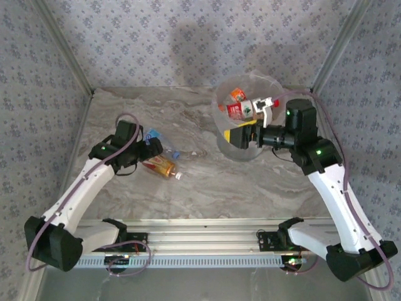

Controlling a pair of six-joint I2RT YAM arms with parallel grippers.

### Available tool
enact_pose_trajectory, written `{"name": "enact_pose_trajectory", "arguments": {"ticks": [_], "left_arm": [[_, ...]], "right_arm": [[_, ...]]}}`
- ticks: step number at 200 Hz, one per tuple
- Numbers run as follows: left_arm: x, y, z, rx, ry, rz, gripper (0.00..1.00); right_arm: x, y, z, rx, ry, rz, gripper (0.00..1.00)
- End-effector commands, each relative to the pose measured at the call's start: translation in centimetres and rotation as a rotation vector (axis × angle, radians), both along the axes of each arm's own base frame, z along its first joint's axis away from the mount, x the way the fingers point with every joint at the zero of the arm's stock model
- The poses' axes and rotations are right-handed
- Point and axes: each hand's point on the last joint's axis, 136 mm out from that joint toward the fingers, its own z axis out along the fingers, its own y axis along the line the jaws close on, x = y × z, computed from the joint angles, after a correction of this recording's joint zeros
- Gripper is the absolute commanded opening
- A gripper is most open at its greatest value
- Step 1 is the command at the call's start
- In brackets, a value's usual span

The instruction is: Put the plastic bottles in the bin

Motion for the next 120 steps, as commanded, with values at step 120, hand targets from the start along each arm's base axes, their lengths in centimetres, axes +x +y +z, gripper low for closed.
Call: {"name": "enact_pose_trajectory", "arguments": {"ticks": [120], "left_arm": [[4.1, -0.4, -8.3, -0.131, 0.197, 0.121, 1.00]], "right_arm": [[-3.4, 1.8, -1.6, -0.025, 0.070, 0.120, 1.00]]}}
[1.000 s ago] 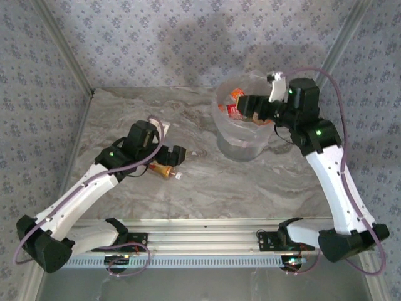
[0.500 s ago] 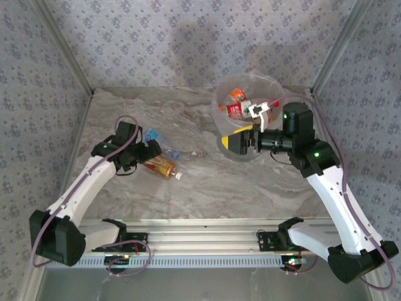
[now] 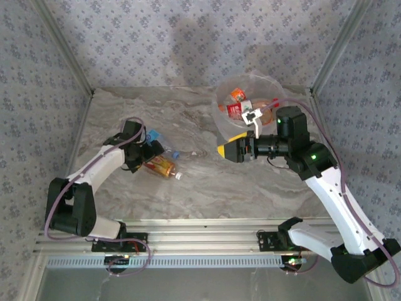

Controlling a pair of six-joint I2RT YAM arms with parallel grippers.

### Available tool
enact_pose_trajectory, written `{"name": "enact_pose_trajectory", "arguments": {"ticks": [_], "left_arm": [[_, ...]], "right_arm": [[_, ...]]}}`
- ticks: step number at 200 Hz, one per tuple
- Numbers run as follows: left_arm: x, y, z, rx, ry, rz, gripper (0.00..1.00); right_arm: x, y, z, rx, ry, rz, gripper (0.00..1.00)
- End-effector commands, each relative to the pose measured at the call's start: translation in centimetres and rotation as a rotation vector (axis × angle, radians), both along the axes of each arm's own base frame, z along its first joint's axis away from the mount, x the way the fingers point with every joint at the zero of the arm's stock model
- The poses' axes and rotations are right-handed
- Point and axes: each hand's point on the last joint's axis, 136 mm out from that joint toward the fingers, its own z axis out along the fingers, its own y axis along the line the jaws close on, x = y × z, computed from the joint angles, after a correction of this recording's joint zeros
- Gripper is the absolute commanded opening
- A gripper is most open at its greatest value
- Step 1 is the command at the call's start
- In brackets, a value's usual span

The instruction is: Put the plastic bottles in the bin

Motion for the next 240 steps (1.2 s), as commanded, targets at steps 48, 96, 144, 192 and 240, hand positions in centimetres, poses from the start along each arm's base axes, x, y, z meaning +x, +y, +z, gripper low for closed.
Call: {"name": "enact_pose_trajectory", "arguments": {"ticks": [48, 96, 144, 192, 240], "left_arm": [[1.5, -0.1, -1.7, 0.002, 0.010, 0.012, 0.99], [2.6, 0.1, -3.2, 0.030, 0.026, -0.010, 0.97], [2.9, 0.1, -3.7, 0.042, 0.029, -0.020, 0.83], [3.0, -0.5, -1.0, -0.001, -0.058, -0.044, 0.64], [2.2, -2.5, 4.9, -0.136, -0.248, -0.109, 0.61]], "right_arm": [[-0.2, -0.1, -0.2, -0.019, 0.007, -0.005, 1.00], [-0.4, 0.0, -0.4, -0.023, 0.013, -0.004, 1.00], [-0.5, 0.1, -0.7, -0.030, 0.019, -0.007, 1.00], [-0.1, 0.5, -1.1, -0.033, 0.030, -0.011, 1.00], [0.8, 1.8, -2.0, -0.021, 0.078, -0.013, 0.99]]}}
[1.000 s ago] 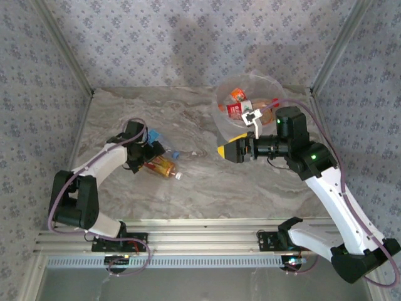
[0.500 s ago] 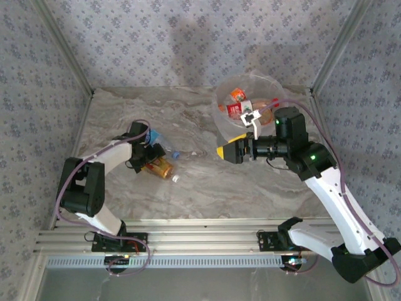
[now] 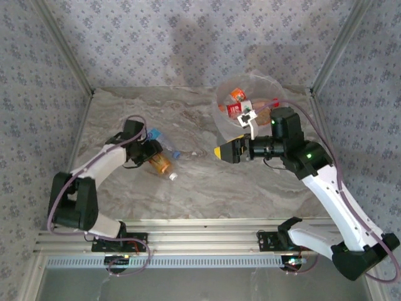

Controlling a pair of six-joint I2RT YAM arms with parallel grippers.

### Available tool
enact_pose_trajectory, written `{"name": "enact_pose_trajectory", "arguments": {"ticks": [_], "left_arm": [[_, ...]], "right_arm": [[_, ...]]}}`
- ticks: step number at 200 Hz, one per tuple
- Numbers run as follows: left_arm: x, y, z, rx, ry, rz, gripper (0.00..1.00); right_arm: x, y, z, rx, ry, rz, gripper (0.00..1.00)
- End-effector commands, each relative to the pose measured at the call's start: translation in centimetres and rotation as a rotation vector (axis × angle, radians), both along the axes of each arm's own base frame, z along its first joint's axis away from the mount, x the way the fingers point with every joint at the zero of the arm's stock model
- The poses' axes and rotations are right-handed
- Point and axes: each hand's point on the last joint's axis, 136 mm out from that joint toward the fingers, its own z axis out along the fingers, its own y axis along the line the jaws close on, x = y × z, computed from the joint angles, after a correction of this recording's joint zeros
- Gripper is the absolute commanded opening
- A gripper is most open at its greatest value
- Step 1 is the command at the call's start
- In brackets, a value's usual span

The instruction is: Put the plastic bottles in the bin

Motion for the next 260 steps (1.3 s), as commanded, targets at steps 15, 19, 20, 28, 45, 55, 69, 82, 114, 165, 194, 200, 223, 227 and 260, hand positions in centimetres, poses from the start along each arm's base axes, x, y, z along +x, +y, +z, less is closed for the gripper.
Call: {"name": "enact_pose_trajectory", "arguments": {"ticks": [15, 19, 20, 28, 45, 55, 69, 82, 114, 165, 194, 200, 223, 227, 260], "left_arm": [[-0.6, -3.0, 6.0, -0.138, -0.184, -0.111, 0.62], [-0.7, -3.4, 6.6, -0.148, -0.199, -0.124, 0.62], [-0.8, -3.5, 6.8, -0.151, -0.203, -0.128, 0.62], [-1.0, -4.2, 8.0, -0.167, -0.237, -0.154, 0.63], [-1.6, -5.8, 10.4, -0.209, -0.302, -0.200, 0.63], [-1.9, -6.8, 11.7, -0.233, -0.328, -0.230, 0.64], [-2.2, -8.0, 13.2, -0.256, -0.346, -0.263, 0.64], [-2.5, -8.9, 14.2, -0.279, -0.350, -0.282, 0.63], [-3.2, -10.9, 16.5, -0.371, -0.304, -0.310, 0.64], [-4.3, -12.6, 17.9, -0.366, -0.272, -0.340, 0.65], [-4.5, -13.1, 18.0, -0.372, -0.269, -0.347, 0.65], [-4.5, -13.2, 18.1, -0.374, -0.269, -0.348, 0.65], [-4.5, -13.3, 18.5, -0.385, -0.277, -0.343, 0.65], [-4.5, -13.4, 18.6, -0.389, -0.278, -0.343, 0.65], [-4.6, -13.4, 19.6, -0.414, -0.304, -0.338, 0.65]], "right_arm": [[0.6, 1.6, -0.8, 0.010, 0.034, 0.009, 0.99], [0.6, 1.9, -0.9, 0.007, 0.035, 0.011, 0.99], [0.7, 1.9, -0.9, 0.007, 0.036, 0.011, 0.99], [0.9, 2.4, -1.2, -0.003, 0.041, 0.009, 0.99], [1.9, 3.1, -2.5, -0.043, 0.060, -0.027, 0.99], [2.8, 3.4, -3.4, -0.068, 0.083, -0.057, 0.98], [3.5, 4.1, -4.3, -0.091, 0.098, -0.068, 0.98], [3.8, 4.9, -4.7, -0.105, 0.092, -0.063, 0.99], [4.4, 6.6, -5.4, -0.136, 0.073, -0.051, 0.99], [4.5, 8.8, -5.9, -0.141, 0.077, -0.017, 0.97], [4.5, 9.7, -6.1, -0.139, 0.082, 0.001, 0.95], [4.5, 9.9, -6.1, -0.137, 0.084, 0.004, 0.93], [4.4, 10.5, -6.4, -0.131, 0.098, 0.017, 0.87], [4.3, 10.6, -6.4, -0.130, 0.100, 0.019, 0.86], [4.4, 10.7, -6.4, -0.123, 0.107, 0.015, 0.71]]}}
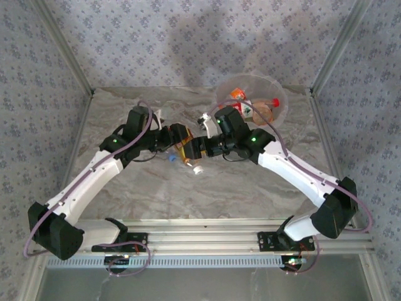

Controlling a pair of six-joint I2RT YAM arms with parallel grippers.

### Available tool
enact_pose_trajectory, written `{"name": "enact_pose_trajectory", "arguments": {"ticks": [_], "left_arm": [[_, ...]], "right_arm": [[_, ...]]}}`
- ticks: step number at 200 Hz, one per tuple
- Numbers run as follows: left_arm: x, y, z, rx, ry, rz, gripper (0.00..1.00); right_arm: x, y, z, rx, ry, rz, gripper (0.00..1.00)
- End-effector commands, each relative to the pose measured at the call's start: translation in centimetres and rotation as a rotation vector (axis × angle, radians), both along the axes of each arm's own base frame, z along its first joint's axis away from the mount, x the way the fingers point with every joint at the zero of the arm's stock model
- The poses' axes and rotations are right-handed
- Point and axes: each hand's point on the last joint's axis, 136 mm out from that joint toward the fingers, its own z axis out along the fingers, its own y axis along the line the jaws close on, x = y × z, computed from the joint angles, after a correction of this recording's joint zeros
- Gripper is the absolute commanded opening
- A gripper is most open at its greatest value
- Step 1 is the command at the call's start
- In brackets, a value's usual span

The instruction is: Put the plastic bottles in the bin

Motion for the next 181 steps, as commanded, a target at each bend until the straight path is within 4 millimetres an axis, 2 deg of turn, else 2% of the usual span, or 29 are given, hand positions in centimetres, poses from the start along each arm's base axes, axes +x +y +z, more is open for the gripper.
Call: {"name": "enact_pose_trajectory", "arguments": {"ticks": [1, 17, 39, 80, 107, 137, 163, 181], "left_arm": [[-0.1, -0.5, 3.1, -0.059, -0.055, -0.005, 0.65], [-0.1, -0.5, 3.4, -0.062, -0.060, -0.005, 0.66], [-0.1, -0.9, 3.7, -0.091, -0.073, -0.020, 0.73], [0.0, -1.0, 6.6, -0.159, -0.152, -0.018, 0.99], [-0.1, -0.3, 10.1, -0.219, -0.227, -0.005, 1.00], [-1.1, 0.5, 13.9, -0.217, -0.387, -0.041, 1.00], [-3.0, 0.5, 15.7, -0.171, -0.557, -0.152, 1.00], [-4.5, 0.2, 15.8, -0.119, -0.655, -0.263, 1.00]], "right_arm": [[0.1, 0.9, 1.6, 0.044, -0.025, 0.016, 0.71], [0.0, 0.8, 1.8, 0.047, -0.028, 0.015, 0.65], [-0.1, 0.7, 2.2, 0.063, -0.029, 0.021, 0.59], [-0.2, -0.6, 3.4, 0.081, -0.044, -0.006, 0.57], [-0.1, -2.3, 4.3, 0.074, -0.066, -0.042, 0.57], [0.0, -4.8, 6.1, 0.088, -0.090, -0.094, 0.57], [0.6, -7.2, 8.4, 0.119, -0.129, -0.166, 0.57], [1.5, -8.9, 10.3, 0.151, -0.167, -0.232, 0.56]]}}
